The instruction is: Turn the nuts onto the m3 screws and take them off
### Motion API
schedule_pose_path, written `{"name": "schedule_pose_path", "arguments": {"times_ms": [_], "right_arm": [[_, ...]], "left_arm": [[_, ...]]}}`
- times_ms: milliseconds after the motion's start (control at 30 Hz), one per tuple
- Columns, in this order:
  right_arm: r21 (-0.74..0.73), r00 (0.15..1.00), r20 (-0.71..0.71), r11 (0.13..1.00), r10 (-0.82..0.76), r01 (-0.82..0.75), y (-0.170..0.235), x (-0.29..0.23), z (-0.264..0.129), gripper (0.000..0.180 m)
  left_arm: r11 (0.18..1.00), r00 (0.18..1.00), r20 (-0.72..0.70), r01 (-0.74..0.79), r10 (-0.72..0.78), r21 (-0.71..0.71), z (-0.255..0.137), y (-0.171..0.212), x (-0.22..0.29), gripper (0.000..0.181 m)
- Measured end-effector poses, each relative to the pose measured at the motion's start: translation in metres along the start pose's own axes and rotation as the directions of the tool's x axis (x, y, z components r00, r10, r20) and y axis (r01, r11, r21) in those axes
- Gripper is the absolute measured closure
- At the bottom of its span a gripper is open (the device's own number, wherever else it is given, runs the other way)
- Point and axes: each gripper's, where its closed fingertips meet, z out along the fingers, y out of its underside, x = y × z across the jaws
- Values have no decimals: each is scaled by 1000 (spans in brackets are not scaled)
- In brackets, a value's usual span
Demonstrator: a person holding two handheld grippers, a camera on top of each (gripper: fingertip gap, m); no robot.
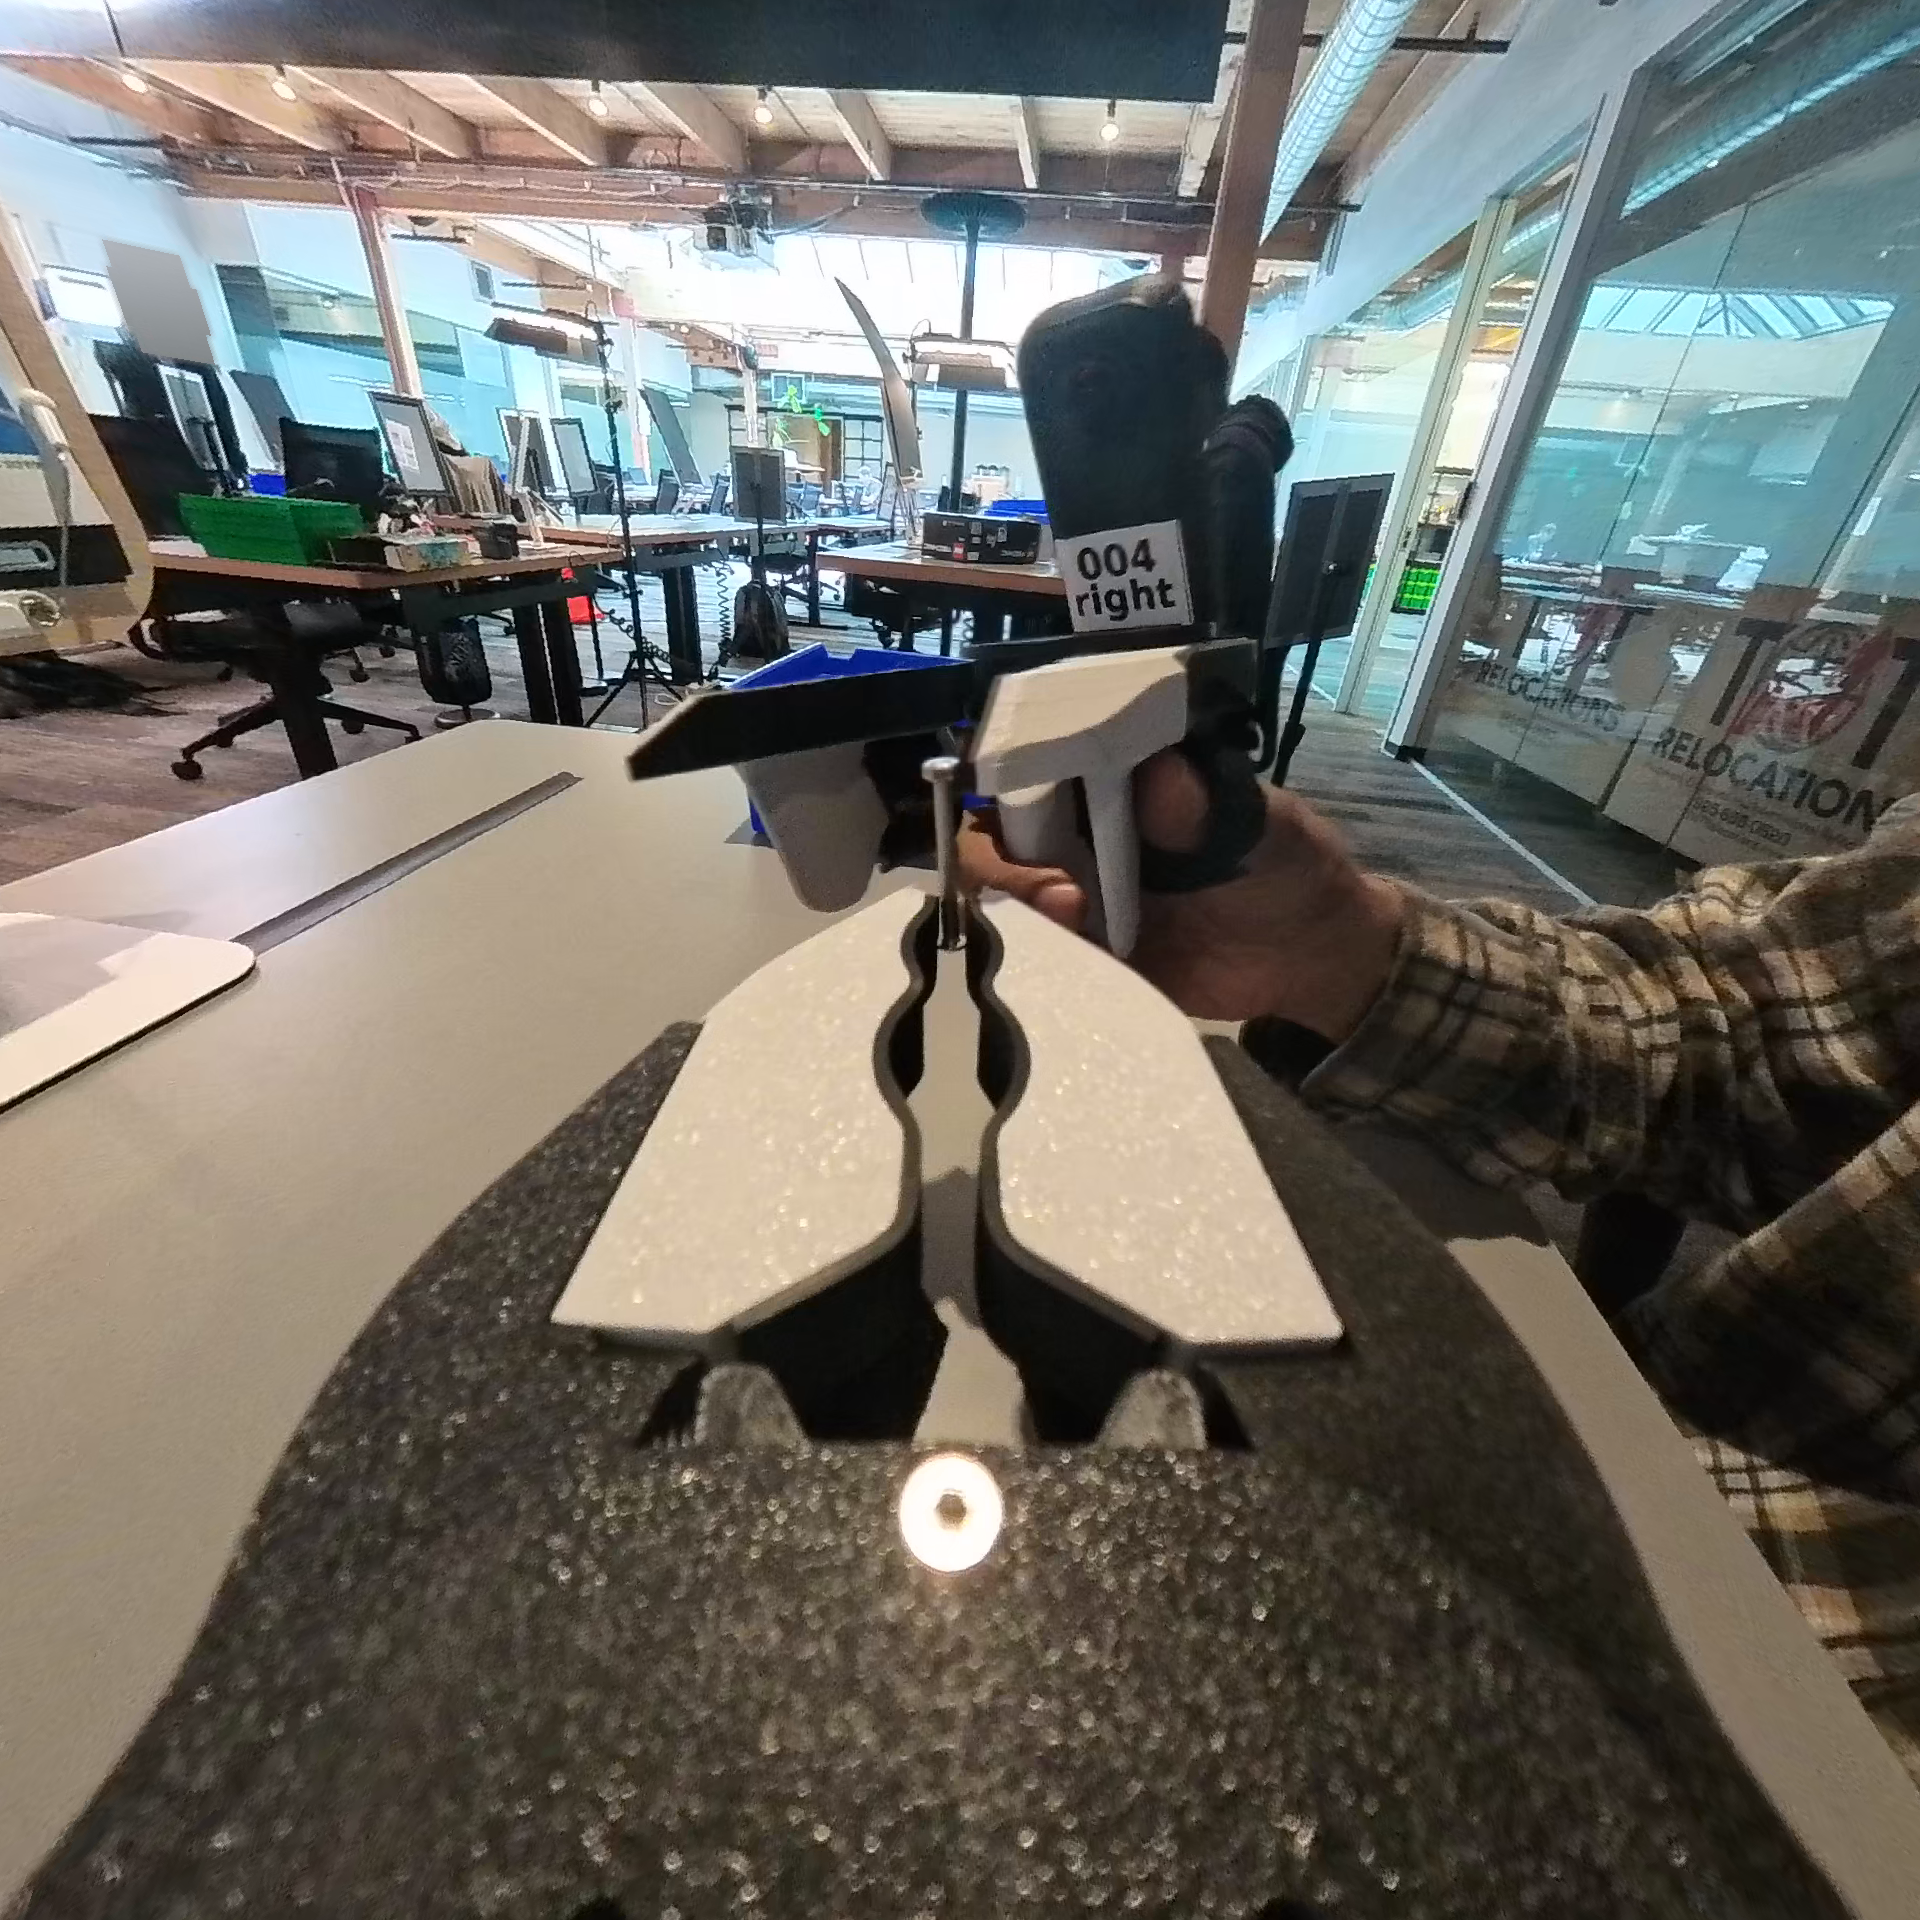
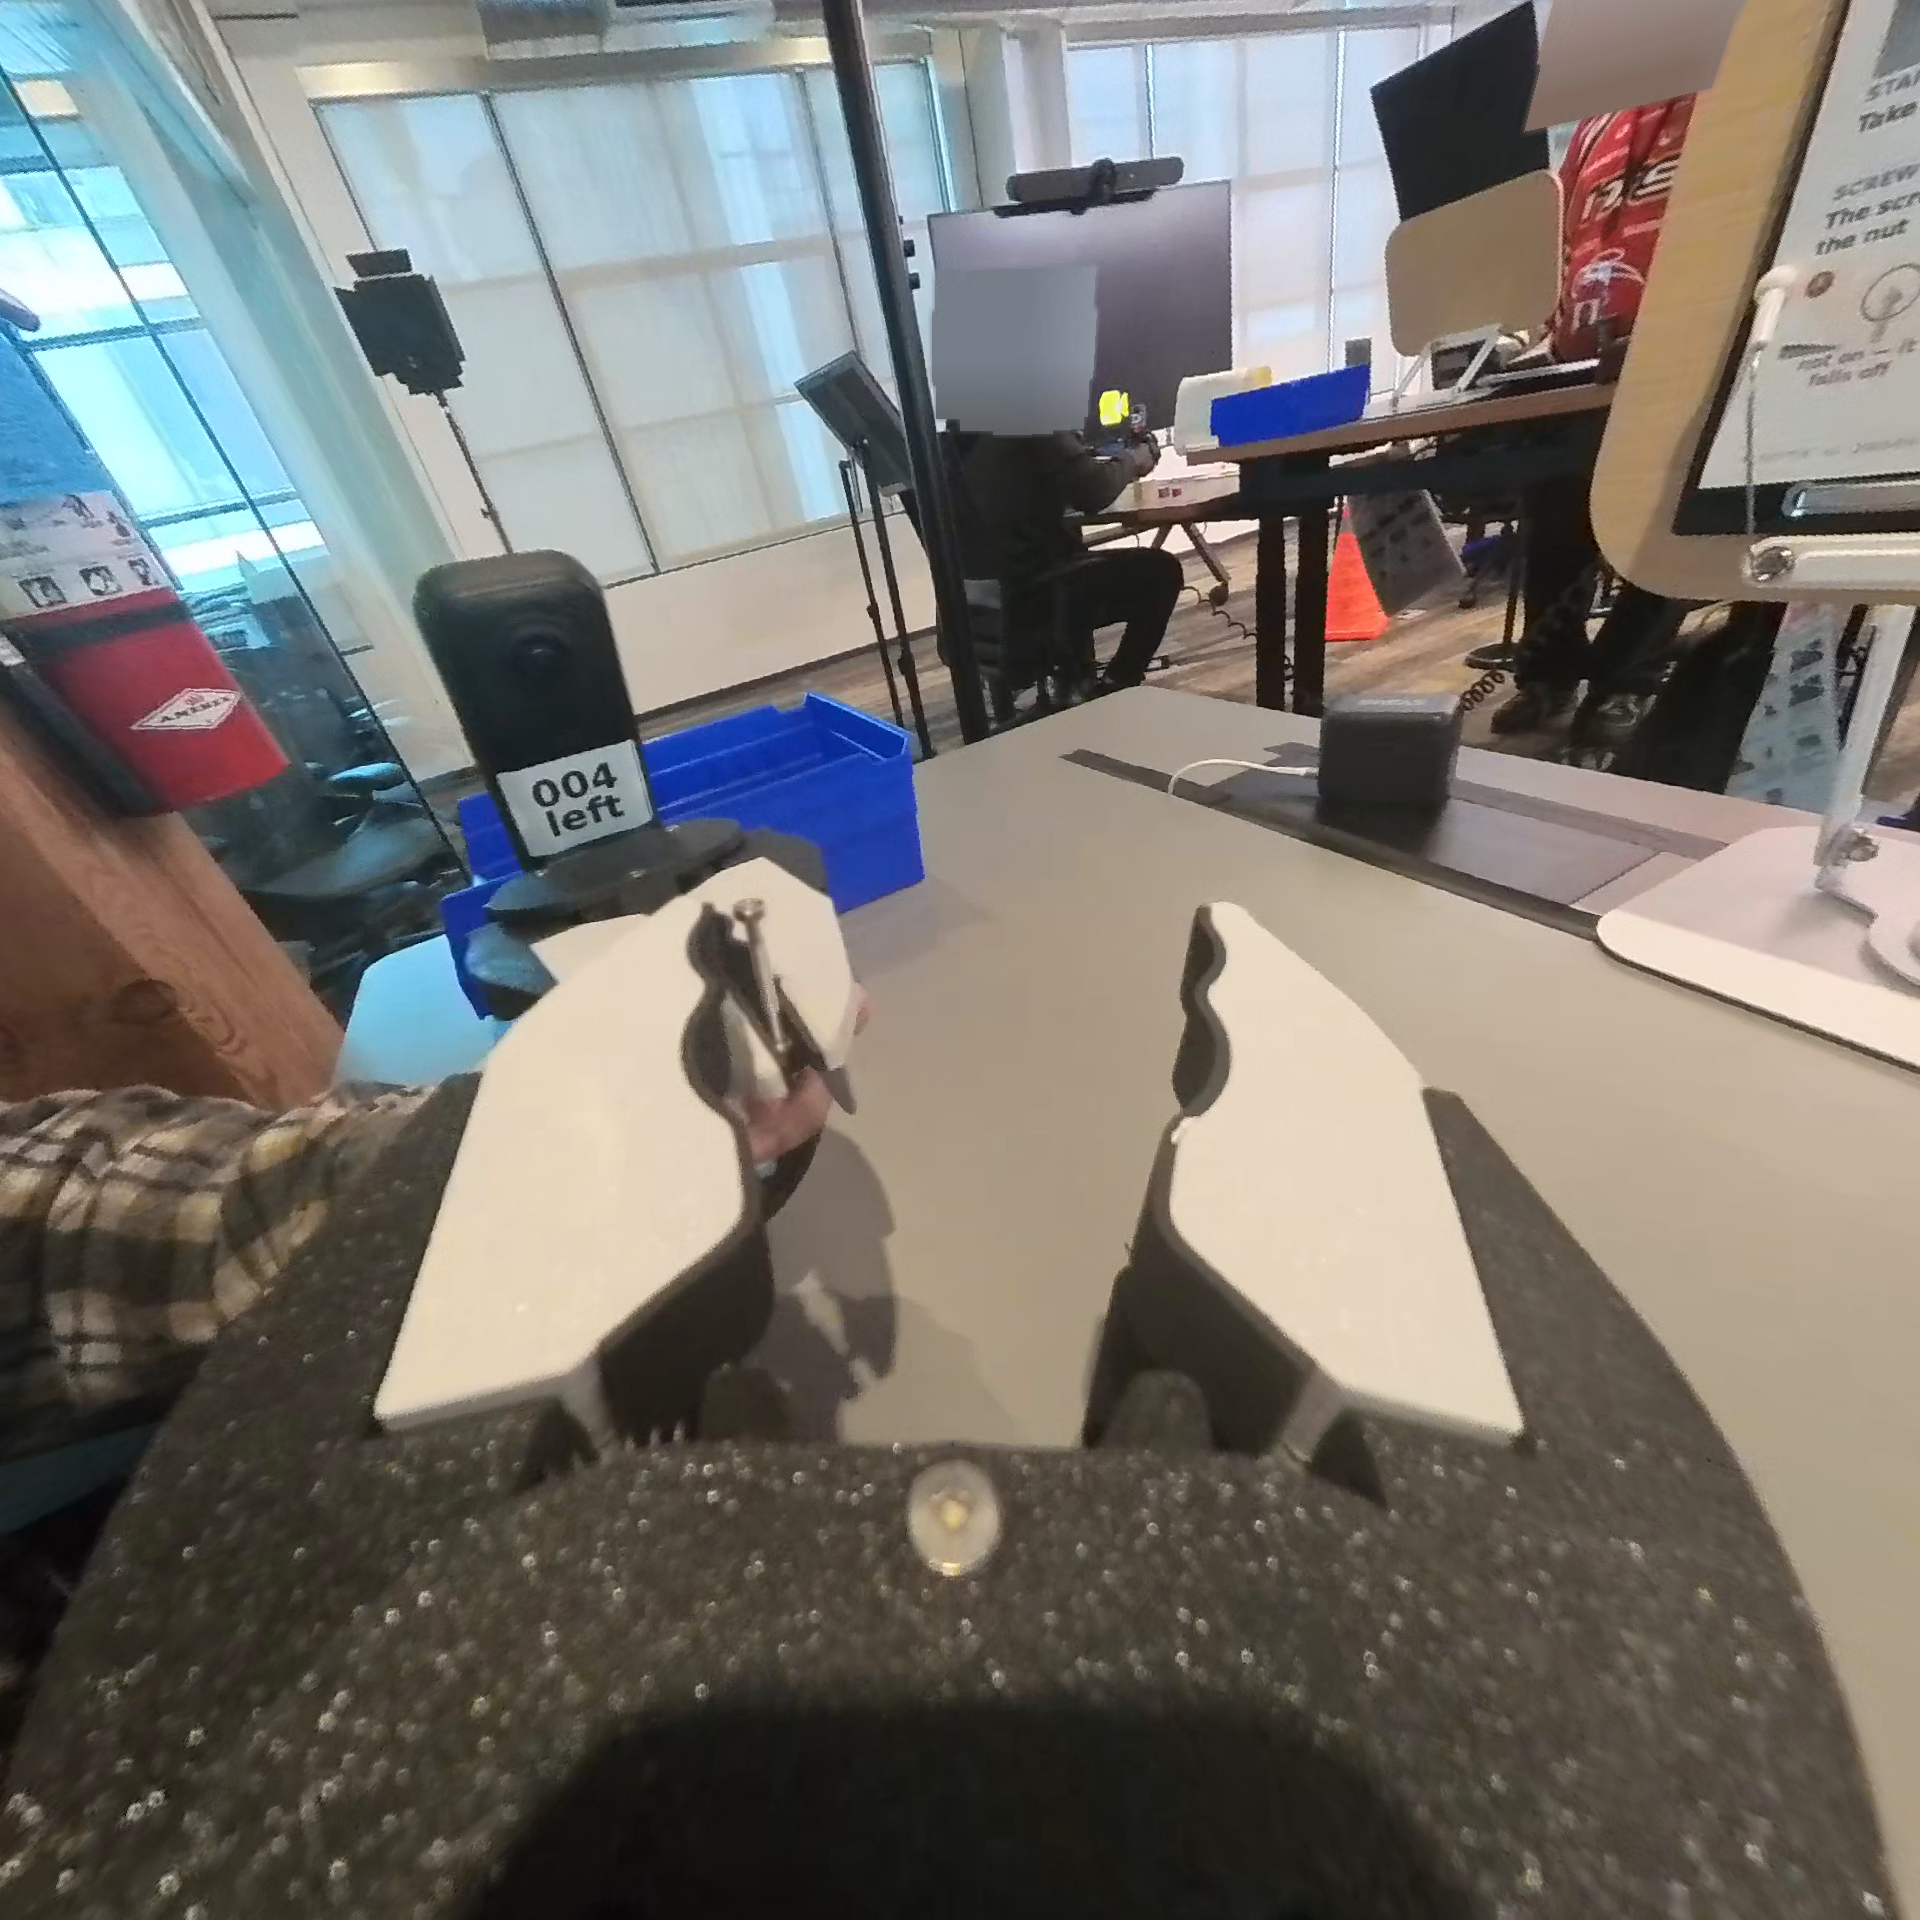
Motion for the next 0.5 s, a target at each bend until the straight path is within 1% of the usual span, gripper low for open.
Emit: {"name": "schedule_pose_path", "arguments": {"times_ms": [167, 300, 500], "right_arm": [[6, 1000, -26, 1000, 6, -6, -2, 8, -7, 96], [2, 1000, 7, 1000, -5, 5, -2, -1, -4, 96], [0, 1000, -8, 1000, 5, -5, -2, 4, -4, 98]], "left_arm": [[1000, 1000, -3, 1, -1, 4, -1, -1, 0, 177], [1000, 1000, -7, -1, 1, 3, 0, -1, 1, 177], [1000, 1000, -4, -4, 4, 7, -1, -2, 1, 177]]}}
